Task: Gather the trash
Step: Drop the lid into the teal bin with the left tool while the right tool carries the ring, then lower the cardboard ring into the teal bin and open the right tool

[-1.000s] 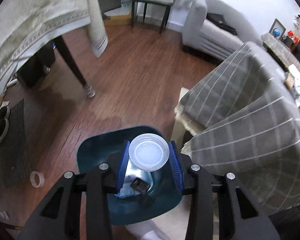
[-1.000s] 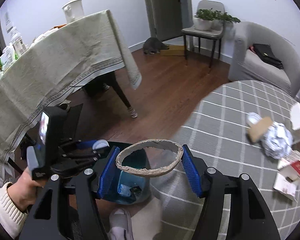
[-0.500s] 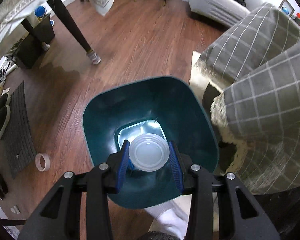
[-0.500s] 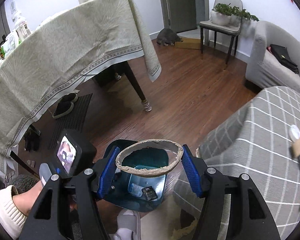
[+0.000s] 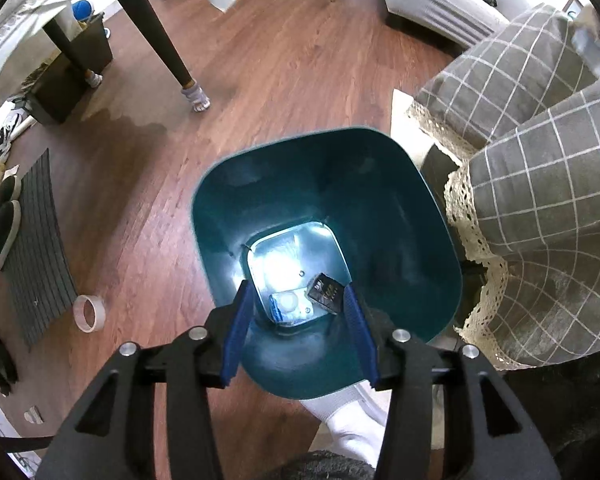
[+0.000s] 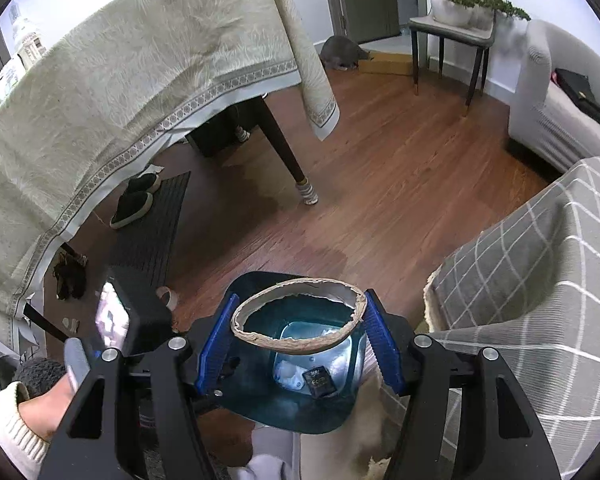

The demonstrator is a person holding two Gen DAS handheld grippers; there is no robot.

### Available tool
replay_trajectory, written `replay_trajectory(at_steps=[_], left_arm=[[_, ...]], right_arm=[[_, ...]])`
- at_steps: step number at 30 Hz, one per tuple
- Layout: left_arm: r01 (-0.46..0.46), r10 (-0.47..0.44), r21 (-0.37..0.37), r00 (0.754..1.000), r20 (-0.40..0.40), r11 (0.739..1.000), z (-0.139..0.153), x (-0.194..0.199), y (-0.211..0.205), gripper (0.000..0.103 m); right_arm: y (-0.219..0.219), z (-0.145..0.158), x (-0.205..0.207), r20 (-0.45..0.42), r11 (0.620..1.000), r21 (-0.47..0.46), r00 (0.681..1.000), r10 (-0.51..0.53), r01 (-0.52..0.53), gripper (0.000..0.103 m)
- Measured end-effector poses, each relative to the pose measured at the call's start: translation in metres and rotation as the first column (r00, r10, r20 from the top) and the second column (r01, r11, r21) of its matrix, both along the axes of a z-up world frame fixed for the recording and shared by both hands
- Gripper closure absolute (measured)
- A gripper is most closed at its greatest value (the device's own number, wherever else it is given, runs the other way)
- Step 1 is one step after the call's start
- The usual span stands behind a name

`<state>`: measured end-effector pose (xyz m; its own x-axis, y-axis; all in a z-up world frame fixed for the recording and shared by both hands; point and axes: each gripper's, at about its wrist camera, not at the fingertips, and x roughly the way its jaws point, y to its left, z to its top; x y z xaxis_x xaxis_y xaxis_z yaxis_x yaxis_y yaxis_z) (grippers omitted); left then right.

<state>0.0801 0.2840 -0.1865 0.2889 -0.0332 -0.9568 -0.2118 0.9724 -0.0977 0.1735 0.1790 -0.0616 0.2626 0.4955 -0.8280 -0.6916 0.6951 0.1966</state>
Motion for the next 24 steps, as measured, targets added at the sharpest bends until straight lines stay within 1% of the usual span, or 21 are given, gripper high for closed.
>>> replay_trajectory(at_steps=[2,5,10,13,17,20,24], left_arm=[[-0.012,0.011,0.005,1.0,0.02,1.0,0.007,-0.002,0.005,0.053],[-0.028,0.027,0.013,0.997,0.076,1.0,0.024,-0.005,0.012,0.053],[-0.075,0.07,0.021,0.982,0.176,0.997,0.056,-0.011,0.024,0.056],[-0.096,0.09,0.014,0.97,0.227,0.995,0.074,-0.015,0.027,0.061],[-0.107,0.093,0.033,0.954,0.286,0.994,0.095,-0.019,0.026,0.066],[-0.11,0.097,0.022,0.94,0.327,0.994,0.108,-0.022,0.024,0.07],[-0.108,0.093,0.019,0.923,0.373,0.994,0.125,-0.026,0.023,0.075]], right_arm=[[0.005,-0.007,0.001,-0.012,1.0,-0.014,1.0,0.001,-0.001,0.039],[0.011,-0.019,0.001,-0.031,0.999,-0.037,0.999,0.005,-0.006,0.039],[0.022,-0.042,-0.001,-0.062,0.997,-0.076,0.998,0.019,-0.024,0.039],[0.029,-0.057,-0.004,-0.086,0.993,-0.107,0.996,0.03,-0.04,0.039],[0.037,-0.077,-0.009,-0.11,0.987,-0.146,0.992,0.054,-0.069,0.039],[0.041,-0.096,-0.013,-0.148,0.982,-0.168,0.987,0.06,-0.085,0.039],[0.044,-0.111,-0.02,-0.146,0.969,-0.217,0.985,0.088,-0.119,0.039]])
